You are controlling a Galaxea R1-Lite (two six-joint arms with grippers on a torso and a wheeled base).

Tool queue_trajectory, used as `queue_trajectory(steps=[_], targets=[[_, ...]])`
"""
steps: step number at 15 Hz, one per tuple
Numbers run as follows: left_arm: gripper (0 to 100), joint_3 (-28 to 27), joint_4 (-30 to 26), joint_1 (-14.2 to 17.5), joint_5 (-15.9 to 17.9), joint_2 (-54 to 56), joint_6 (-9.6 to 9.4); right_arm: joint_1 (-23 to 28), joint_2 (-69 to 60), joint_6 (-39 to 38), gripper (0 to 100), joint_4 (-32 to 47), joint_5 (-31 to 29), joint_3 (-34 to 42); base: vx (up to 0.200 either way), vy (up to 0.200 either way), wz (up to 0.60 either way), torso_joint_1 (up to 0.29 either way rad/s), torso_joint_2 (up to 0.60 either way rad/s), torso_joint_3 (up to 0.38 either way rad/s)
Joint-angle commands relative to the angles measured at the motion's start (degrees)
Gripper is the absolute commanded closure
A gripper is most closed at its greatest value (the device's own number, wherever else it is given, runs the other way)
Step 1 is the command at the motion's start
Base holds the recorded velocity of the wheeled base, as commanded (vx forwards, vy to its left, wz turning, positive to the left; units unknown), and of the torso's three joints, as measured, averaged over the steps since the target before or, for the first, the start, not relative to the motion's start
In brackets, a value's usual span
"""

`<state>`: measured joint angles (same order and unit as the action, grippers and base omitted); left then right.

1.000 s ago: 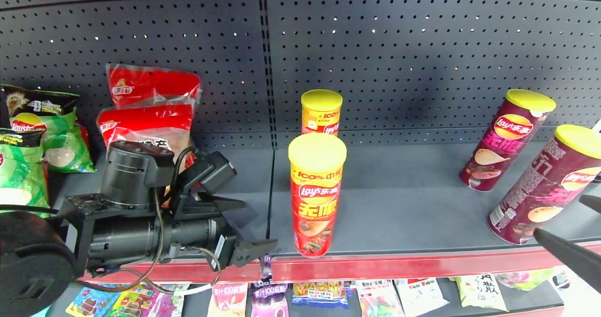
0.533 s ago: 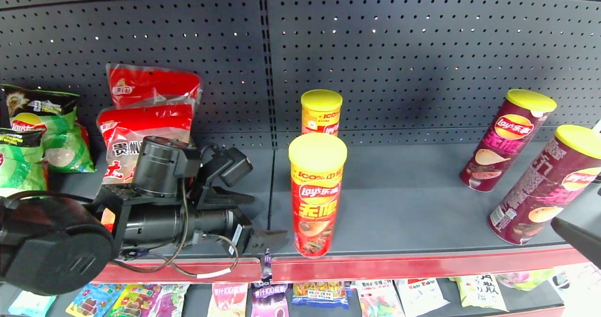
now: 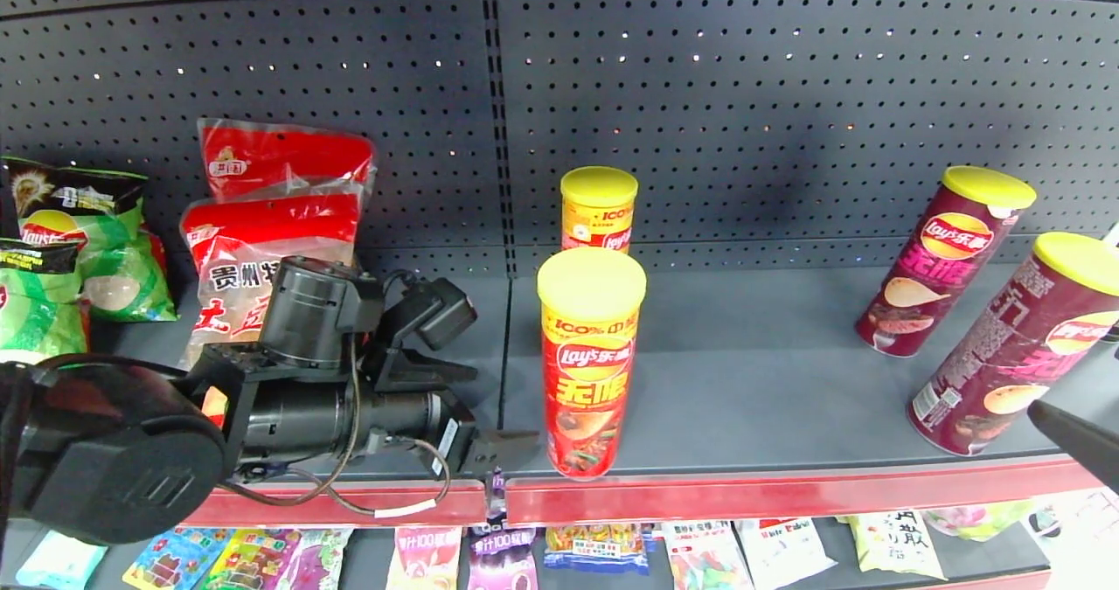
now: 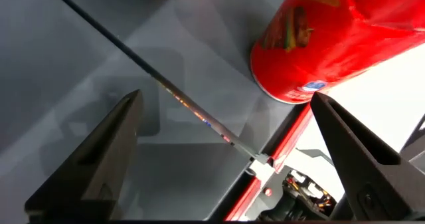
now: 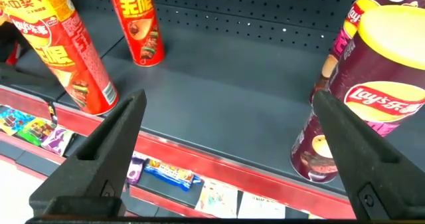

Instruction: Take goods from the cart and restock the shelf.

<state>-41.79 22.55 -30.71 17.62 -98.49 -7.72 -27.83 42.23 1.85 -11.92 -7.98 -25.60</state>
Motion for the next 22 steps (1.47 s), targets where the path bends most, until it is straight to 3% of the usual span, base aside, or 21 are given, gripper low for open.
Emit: queue_trajectory(steps=[1,22], targets=[[0,-0.13,0.04,0.03,-0.56,-0.21,-0.02,0.06,0.14,-0.01,0,-0.03,-0.01,0.02,0.000,0.000,0.00,0.000,0.00,0.000],[0,-3.65,0.04,-1.46,-0.74,-2.67,-0.02,0.06,-0.04,-0.01,0,-0.03,-0.10,-0.77,0.000,0.000,0.00,0.000,0.00,0.000]])
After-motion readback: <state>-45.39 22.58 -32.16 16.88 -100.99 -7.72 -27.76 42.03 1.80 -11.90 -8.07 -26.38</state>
